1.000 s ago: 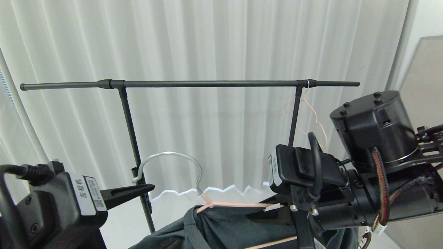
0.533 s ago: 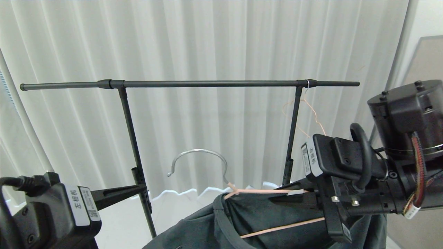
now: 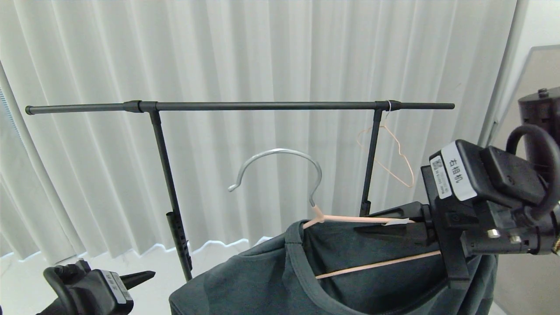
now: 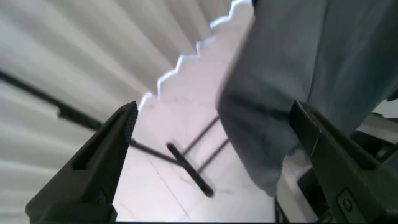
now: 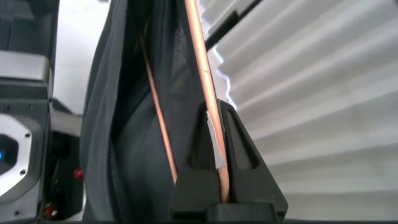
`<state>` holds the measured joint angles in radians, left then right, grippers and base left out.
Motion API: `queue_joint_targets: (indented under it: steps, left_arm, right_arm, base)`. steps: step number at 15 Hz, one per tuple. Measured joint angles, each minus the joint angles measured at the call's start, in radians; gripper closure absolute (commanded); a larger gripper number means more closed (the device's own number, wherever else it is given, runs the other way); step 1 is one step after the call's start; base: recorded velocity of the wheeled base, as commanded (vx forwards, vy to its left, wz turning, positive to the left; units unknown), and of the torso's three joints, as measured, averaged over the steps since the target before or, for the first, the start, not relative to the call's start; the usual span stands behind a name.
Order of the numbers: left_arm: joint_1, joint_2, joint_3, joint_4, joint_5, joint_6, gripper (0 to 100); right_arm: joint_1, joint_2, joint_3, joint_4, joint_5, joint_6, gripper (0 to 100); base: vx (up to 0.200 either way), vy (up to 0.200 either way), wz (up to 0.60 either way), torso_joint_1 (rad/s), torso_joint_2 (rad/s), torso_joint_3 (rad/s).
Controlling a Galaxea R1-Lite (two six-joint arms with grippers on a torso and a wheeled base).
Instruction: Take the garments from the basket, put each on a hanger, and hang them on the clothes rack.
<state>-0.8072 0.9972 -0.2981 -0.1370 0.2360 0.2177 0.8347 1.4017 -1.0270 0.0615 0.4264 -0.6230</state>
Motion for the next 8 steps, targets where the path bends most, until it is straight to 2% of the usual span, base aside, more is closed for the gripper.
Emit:
queue_joint_targets:
  steps: [4, 5, 8]
  left_arm:
    - [0.045, 0.025, 0.050, 0.001, -0.004, -0.057, 0]
    - [0.059, 0.029, 0.051, 0.000, -0.024, -0.071, 100]
    - [0.119, 0.030, 0.053, 0.001, -0.062, -0.080, 100]
  right_arm:
    - [-0.001, -0.013, 0.000, -0.020, 0.039, 0.000, 100]
    - [-0.001, -0.015, 0.000, -0.020, 0.042, 0.000, 100]
    - [-0.003, -0.024, 0.001, -0.021, 0.041, 0.001, 100]
  base:
    - [0.000, 0.000, 0.00, 0.000, 0.00, 0.000]
    - [0.000, 0.000, 0.00, 0.000, 0.00, 0.000]
    - [0.000, 0.000, 0.00, 0.000, 0.00, 0.000]
